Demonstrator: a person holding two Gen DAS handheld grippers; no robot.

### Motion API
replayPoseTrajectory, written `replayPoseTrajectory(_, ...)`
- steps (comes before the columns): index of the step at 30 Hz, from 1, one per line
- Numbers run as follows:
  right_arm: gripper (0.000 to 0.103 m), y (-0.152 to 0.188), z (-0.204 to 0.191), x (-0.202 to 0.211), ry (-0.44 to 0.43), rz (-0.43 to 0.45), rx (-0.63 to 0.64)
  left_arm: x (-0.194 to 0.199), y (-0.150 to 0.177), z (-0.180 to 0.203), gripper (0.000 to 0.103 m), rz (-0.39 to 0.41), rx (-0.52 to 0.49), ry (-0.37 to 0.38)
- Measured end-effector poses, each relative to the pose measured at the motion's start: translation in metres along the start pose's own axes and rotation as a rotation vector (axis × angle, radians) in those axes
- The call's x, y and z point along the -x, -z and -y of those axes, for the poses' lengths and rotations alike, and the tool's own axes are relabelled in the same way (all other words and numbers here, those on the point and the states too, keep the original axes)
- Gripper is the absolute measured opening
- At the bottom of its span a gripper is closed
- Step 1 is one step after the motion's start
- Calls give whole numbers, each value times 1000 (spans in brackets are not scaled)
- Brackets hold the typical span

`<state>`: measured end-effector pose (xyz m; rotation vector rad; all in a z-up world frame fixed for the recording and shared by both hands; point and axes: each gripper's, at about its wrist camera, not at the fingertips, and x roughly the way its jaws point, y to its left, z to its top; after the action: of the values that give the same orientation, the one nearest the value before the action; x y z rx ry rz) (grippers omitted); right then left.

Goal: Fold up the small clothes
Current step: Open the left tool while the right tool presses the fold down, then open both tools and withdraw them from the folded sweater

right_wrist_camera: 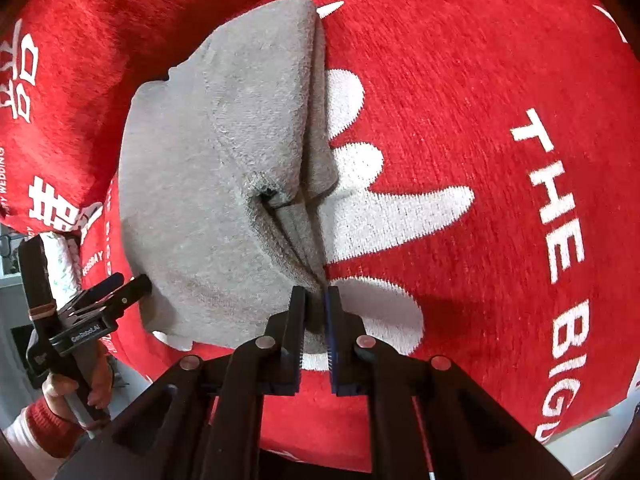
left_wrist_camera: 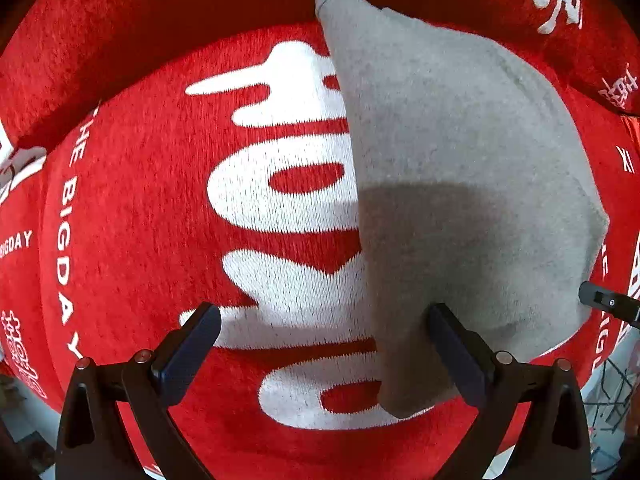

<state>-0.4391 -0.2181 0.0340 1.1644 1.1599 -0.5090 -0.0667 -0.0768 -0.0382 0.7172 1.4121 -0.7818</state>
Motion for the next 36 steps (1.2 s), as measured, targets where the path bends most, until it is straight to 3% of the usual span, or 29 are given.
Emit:
replayPoseTrajectory(9,23,15,7,13,43,47,-72,5,7,0,103,25,-33,3)
replayPoseTrajectory(19,27,35,-11,27,116,85,-122,23,25,-17,103,41,-38,20)
replayPoseTrajectory(26,27,56,-16,39,99,126,-188,33,27,-34,103,51,-41,33)
replayPoseTrajectory(29,45,68,-20,44,95,145,-197,36,28,-34,103,56,-54,43)
replayPoseTrajectory(36,47,81,-37,33,85,131,-194,33,39,-42,103,49,-72,67)
